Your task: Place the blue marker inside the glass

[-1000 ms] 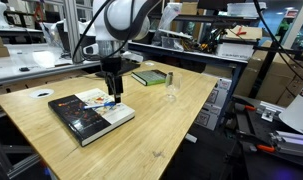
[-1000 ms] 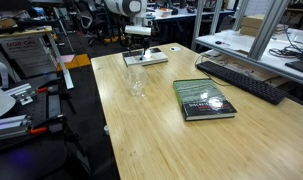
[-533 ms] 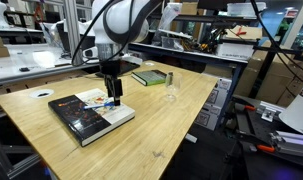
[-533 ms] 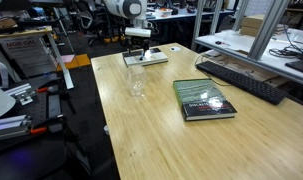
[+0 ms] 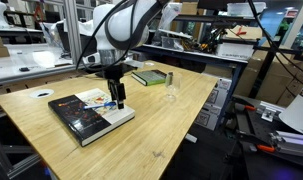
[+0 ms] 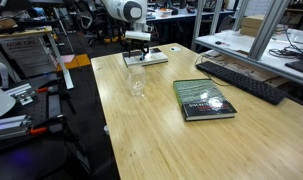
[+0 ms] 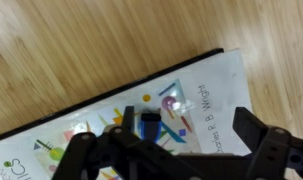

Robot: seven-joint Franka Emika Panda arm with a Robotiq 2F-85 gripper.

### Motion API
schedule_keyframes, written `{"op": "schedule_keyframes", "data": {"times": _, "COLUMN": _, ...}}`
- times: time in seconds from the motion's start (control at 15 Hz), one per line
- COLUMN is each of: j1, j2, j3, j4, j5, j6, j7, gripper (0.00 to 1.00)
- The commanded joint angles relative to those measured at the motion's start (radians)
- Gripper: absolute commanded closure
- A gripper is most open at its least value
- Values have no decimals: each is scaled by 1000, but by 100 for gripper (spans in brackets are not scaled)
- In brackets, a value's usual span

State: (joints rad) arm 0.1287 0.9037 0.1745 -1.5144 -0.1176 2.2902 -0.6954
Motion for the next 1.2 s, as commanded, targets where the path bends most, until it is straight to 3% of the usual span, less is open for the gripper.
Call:
{"op": "schedule_keyframes", "data": {"times": 0.0, "j1": 48, "j2": 9, "j3": -46, "j4": 73, "j5": -80, "j6": -116, "j7": 81, "gripper": 0}}
{"op": "schedule_keyframes", "data": {"times": 0.33, "j1": 87, "j2": 51, "j3": -44, "j4": 189, "j5": -158, "j6": -196, "j7": 114, "gripper": 0}}
{"op": "schedule_keyframes", "data": {"times": 0.8, "j1": 89, "j2": 194, "j3": -67, "j4": 335, "j5": -152, "j6": -235, "j7": 132, "gripper": 0}}
{"op": "schedule_keyframes", "data": {"times": 1.13, "j1": 94, "j2": 230, "j3": -68, "j4": 419, "j5": -151, "j6": -285, "j7": 149, "gripper": 0}}
